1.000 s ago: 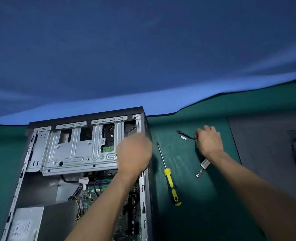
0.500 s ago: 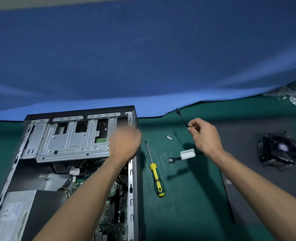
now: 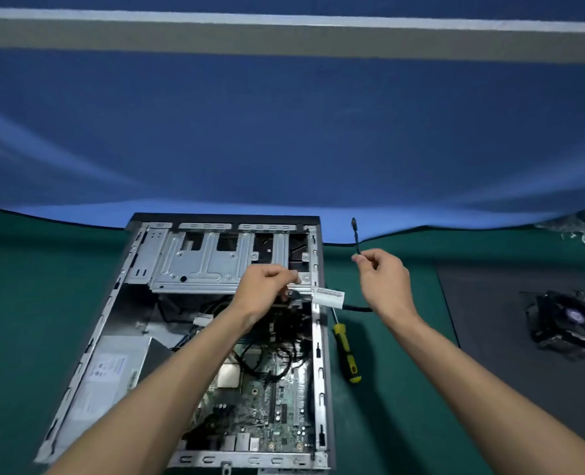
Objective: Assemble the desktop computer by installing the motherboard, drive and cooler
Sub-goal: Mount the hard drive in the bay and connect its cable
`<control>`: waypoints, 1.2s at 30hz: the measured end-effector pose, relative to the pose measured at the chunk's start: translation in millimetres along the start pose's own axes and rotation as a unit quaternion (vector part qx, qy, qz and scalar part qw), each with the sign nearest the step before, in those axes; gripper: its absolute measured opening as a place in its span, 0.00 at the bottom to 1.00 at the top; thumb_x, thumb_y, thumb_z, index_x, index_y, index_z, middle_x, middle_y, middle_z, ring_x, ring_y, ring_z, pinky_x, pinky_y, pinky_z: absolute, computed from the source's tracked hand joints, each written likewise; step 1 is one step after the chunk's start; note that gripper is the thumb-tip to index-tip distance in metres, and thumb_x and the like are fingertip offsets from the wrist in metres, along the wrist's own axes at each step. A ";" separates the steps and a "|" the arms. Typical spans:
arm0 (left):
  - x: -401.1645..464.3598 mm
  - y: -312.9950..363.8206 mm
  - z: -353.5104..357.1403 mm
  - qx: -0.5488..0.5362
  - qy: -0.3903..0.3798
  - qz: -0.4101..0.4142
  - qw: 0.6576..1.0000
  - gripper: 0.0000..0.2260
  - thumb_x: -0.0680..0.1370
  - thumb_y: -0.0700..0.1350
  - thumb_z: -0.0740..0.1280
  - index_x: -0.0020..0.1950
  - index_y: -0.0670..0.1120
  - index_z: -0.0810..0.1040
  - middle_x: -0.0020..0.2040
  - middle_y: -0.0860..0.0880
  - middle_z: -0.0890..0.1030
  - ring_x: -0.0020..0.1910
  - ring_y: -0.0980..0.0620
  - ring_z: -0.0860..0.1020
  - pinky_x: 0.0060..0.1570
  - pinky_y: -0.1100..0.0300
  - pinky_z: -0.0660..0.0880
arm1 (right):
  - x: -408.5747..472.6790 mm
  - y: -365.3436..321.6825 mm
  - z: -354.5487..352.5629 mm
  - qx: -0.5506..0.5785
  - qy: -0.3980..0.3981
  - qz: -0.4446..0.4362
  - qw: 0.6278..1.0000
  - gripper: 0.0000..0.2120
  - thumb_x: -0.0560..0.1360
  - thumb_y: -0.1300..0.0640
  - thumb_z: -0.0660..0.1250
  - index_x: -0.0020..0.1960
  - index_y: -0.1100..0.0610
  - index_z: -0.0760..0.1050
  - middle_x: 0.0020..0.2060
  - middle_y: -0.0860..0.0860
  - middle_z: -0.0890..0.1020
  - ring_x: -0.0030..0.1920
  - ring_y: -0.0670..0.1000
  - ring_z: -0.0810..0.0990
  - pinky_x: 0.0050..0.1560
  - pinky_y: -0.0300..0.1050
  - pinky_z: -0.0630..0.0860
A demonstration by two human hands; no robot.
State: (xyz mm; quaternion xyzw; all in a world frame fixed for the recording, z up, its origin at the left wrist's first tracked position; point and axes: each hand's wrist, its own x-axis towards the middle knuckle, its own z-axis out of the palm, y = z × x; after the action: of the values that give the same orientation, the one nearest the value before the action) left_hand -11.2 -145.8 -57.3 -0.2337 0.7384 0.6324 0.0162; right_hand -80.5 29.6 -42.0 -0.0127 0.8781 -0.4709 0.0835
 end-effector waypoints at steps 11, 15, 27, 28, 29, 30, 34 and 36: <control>-27.1 -66.2 -44.7 0.354 -0.008 0.212 0.911 0.12 0.77 0.53 0.63 0.57 0.53 0.80 0.48 0.59 0.72 0.41 0.59 0.73 0.43 0.59 0.73 | -22.1 -23.3 57.4 0.003 0.047 0.066 0.997 0.07 0.80 0.56 0.60 0.48 0.54 0.76 0.36 0.45 0.77 0.34 0.43 0.73 0.33 0.36 0.66; -21.5 -83.8 -49.6 0.411 -0.042 0.261 0.872 0.14 0.78 0.52 0.64 0.61 0.49 0.78 0.55 0.53 0.74 0.39 0.55 0.74 0.42 0.57 0.75 | -24.0 -29.1 72.2 0.064 0.058 0.141 0.986 0.08 0.80 0.57 0.60 0.44 0.56 0.74 0.31 0.48 0.73 0.32 0.50 0.70 0.40 0.47 0.73; -2.4 -116.2 -25.4 0.206 0.009 0.034 0.978 0.03 0.76 0.43 0.68 0.42 0.49 0.80 0.38 0.53 0.80 0.35 0.58 0.76 0.39 0.64 0.70 | -35.3 -36.3 88.7 0.044 -0.006 0.092 0.995 0.18 0.71 0.49 0.71 0.31 0.58 0.70 0.27 0.51 0.74 0.28 0.47 0.70 0.33 0.42 0.67; 1.6 -115.6 -22.5 0.180 0.010 0.013 0.984 0.03 0.75 0.44 0.70 0.42 0.46 0.81 0.39 0.50 0.82 0.35 0.55 0.78 0.39 0.62 0.71 | -34.5 -35.2 89.5 0.050 0.003 0.079 0.996 0.18 0.71 0.49 0.72 0.31 0.59 0.71 0.26 0.51 0.73 0.28 0.46 0.69 0.32 0.41 0.67; 5.6 -115.5 -19.3 0.159 0.006 -0.001 0.987 0.06 0.74 0.44 0.71 0.42 0.42 0.82 0.39 0.47 0.83 0.37 0.50 0.79 0.40 0.59 0.74 | -34.1 -33.7 90.4 0.051 0.016 0.065 0.996 0.19 0.72 0.49 0.71 0.31 0.60 0.71 0.24 0.48 0.72 0.26 0.45 0.68 0.30 0.39 0.66; 8.8 -116.2 -16.8 0.141 0.000 -0.012 0.990 0.08 0.73 0.44 0.72 0.41 0.39 0.82 0.39 0.44 0.83 0.37 0.47 0.80 0.40 0.56 0.76 | -33.9 -31.7 91.8 0.042 0.030 0.047 0.998 0.21 0.73 0.49 0.71 0.29 0.59 0.69 0.22 0.46 0.70 0.26 0.44 0.67 0.30 0.37 0.65; 14.4 -119.1 -9.6 0.137 -0.011 -0.013 0.990 0.10 0.74 0.43 0.71 0.42 0.36 0.82 0.38 0.41 0.83 0.34 0.44 0.78 0.39 0.55 0.75 | -33.2 -21.3 99.5 -0.028 0.079 -0.021 0.996 0.21 0.75 0.48 0.67 0.27 0.52 0.67 0.28 0.48 0.72 0.42 0.54 0.72 0.41 0.44 0.64; 15.3 -120.4 -8.7 0.141 0.003 -0.022 0.990 0.09 0.74 0.43 0.71 0.43 0.36 0.82 0.37 0.40 0.82 0.32 0.45 0.78 0.37 0.55 0.75 | -33.5 -15.8 103.1 -0.050 0.087 -0.038 0.994 0.19 0.76 0.48 0.66 0.29 0.52 0.68 0.32 0.49 0.72 0.45 0.54 0.71 0.44 0.45 0.64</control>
State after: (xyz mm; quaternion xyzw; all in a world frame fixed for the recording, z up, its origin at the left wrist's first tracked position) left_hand 21.6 -169.9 -171.9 -0.2469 0.8147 0.5212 0.0607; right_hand -32.0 -60.8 -80.4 -0.0096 0.9035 -0.4284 -0.0122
